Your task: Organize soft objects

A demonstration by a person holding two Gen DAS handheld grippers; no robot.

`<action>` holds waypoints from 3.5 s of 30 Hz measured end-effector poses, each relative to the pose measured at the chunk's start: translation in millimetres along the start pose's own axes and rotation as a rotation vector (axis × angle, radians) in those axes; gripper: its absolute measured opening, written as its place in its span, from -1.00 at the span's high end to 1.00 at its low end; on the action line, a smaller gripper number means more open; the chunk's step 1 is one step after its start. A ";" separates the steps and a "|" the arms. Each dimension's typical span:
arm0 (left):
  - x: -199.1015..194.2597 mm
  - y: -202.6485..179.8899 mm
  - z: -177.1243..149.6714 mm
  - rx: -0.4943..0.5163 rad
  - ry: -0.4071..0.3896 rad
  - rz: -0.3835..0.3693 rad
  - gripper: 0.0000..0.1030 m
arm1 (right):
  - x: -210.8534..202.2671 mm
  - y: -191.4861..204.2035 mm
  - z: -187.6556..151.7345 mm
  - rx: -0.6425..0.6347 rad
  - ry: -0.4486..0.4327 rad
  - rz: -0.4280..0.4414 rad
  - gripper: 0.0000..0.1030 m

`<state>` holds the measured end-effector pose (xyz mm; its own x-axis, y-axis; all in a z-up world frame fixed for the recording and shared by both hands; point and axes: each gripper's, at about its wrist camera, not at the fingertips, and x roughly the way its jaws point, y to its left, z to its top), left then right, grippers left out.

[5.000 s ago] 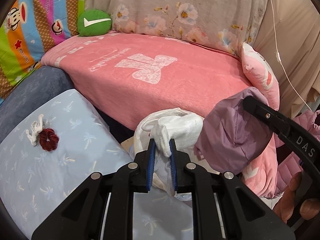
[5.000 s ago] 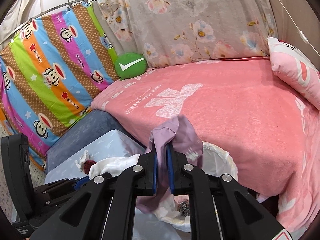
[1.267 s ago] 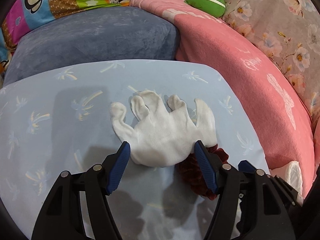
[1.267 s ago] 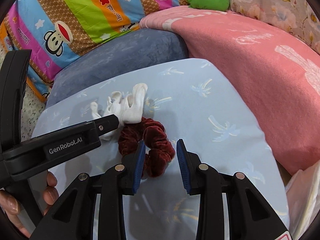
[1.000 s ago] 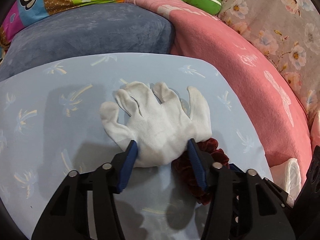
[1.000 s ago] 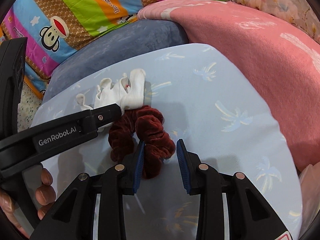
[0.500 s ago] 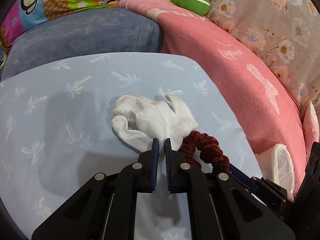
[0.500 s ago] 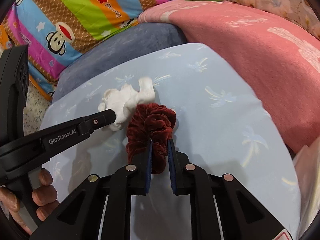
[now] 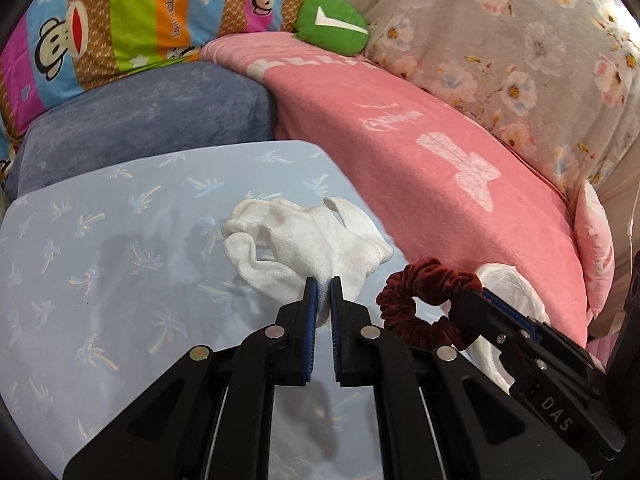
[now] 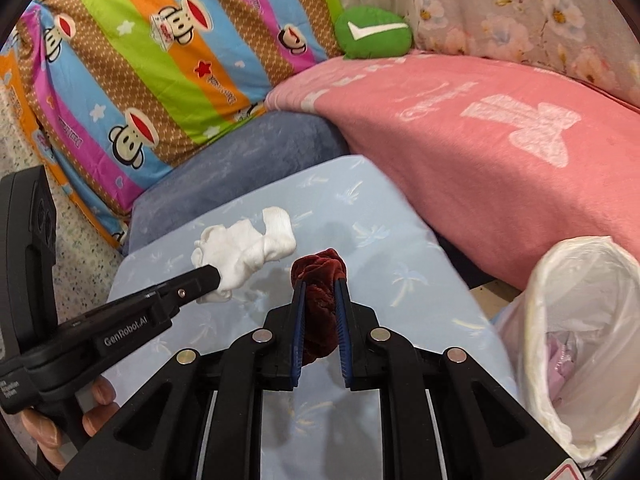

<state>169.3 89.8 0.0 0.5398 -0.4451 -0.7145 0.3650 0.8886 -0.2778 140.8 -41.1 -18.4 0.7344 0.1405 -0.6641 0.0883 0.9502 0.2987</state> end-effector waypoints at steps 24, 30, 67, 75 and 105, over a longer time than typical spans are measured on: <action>-29.4 -137.9 -24.0 0.221 -0.041 -0.097 0.87 | -163.1 -99.2 8.5 0.117 -0.221 -0.095 0.71; -28.0 -165.5 -30.0 0.268 -0.033 -0.119 0.87 | -183.2 -121.2 6.5 0.144 -0.248 -0.122 0.71; 21.6 -243.3 -45.4 0.384 0.085 -0.157 0.84 | -204.1 -217.0 -4.3 0.270 -0.270 -0.209 0.59; 25.2 -234.6 -45.8 0.360 0.074 -0.127 0.42 | -196.3 -216.2 -5.2 0.265 -0.260 -0.209 0.42; -10.4 -171.9 -65.4 0.290 -0.021 0.081 -0.62 | -188.5 -157.1 -34.8 0.075 -0.135 -0.320 -0.35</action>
<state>51.3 -51.1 13.2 0.5905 -0.3794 -0.7122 0.5204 0.8536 -0.0233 -34.9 -207.2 35.9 0.7430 -0.2039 -0.6375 0.3741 0.9163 0.1431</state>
